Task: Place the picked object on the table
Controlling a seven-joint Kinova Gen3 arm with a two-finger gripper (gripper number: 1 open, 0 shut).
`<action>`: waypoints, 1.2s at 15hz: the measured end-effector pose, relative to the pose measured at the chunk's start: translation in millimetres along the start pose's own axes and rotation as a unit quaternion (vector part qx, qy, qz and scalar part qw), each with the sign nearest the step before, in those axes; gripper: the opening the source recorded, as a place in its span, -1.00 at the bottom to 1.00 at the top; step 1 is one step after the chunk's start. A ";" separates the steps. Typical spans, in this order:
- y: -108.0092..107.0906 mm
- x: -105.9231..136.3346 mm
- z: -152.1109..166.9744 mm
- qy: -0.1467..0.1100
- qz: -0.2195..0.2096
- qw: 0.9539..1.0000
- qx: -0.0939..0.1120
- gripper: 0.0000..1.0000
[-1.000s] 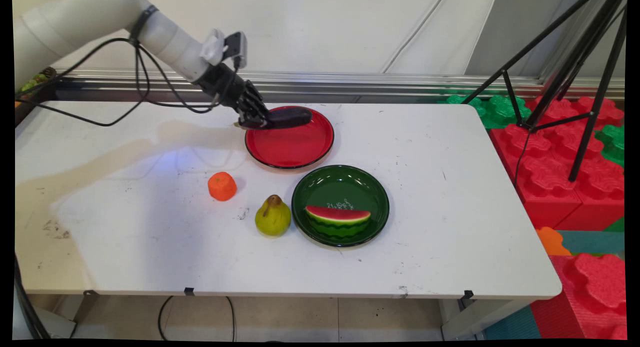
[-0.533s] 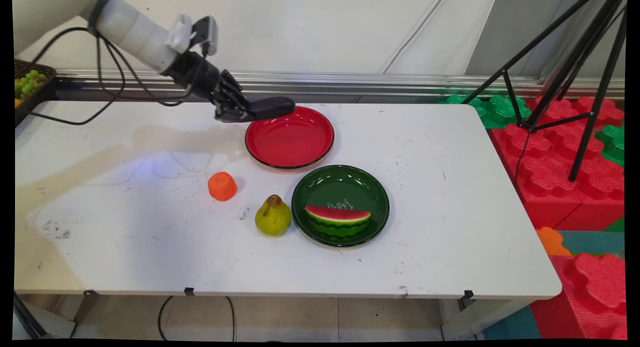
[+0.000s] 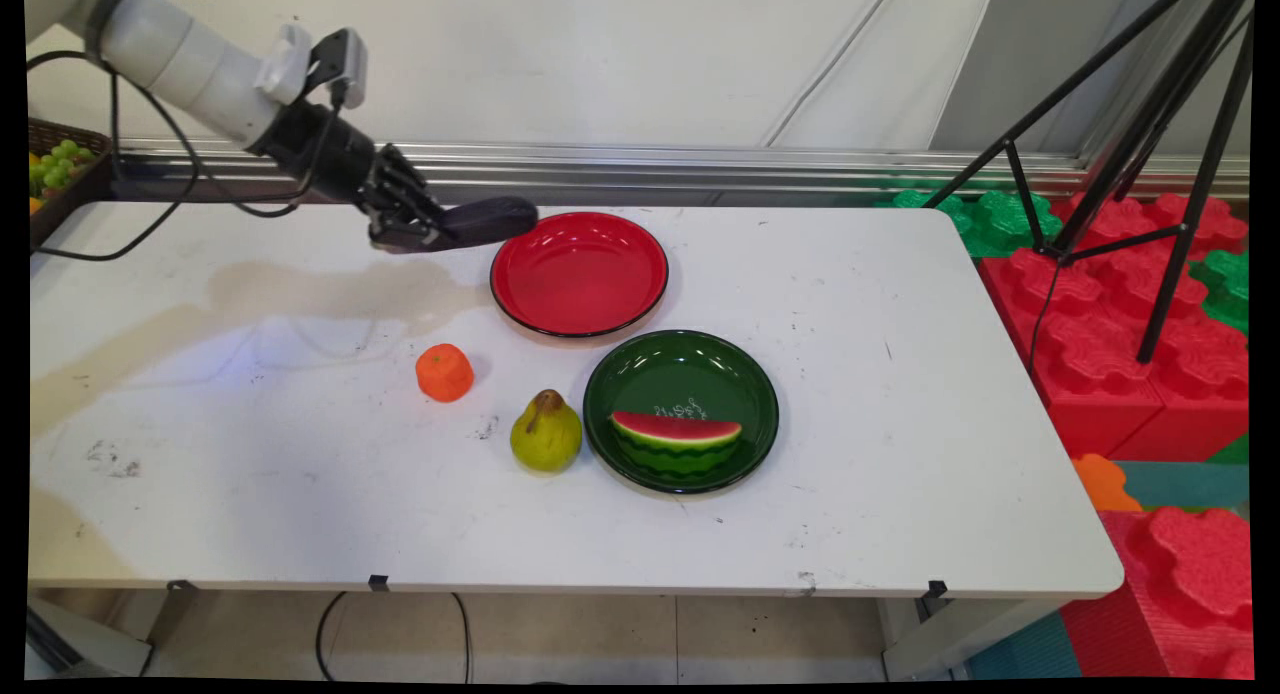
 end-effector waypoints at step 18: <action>11.6 -68.7 13.4 -0.068 -0.053 0.996 -0.033 -1.00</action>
